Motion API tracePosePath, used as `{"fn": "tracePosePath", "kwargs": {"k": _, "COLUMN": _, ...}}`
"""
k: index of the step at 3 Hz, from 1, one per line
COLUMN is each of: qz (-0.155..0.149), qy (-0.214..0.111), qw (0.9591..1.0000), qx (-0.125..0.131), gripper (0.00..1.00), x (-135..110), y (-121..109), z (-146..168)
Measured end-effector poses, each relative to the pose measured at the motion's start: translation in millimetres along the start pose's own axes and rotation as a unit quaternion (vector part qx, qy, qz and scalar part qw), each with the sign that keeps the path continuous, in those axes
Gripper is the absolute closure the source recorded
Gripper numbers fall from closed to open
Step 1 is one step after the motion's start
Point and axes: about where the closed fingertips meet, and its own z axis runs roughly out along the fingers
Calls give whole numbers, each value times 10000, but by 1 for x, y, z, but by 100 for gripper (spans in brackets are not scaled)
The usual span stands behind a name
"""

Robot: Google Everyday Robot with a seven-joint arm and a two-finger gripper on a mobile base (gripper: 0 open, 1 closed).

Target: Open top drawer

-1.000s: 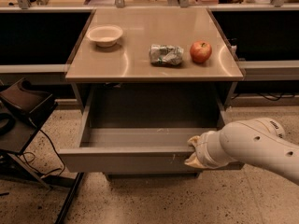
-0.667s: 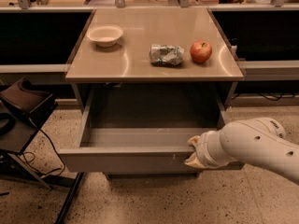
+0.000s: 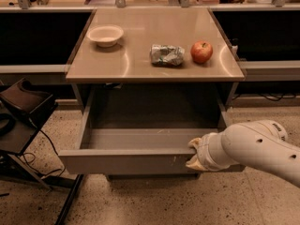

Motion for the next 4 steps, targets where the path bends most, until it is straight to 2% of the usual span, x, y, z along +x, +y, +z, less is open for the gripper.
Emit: {"fn": "tracePosePath", "kwargs": {"k": 4, "qz": 9, "qy": -46, "qw": 10000, "qx": -4, "gripper": 100, "x": -2, "y": 13, "z": -3}}
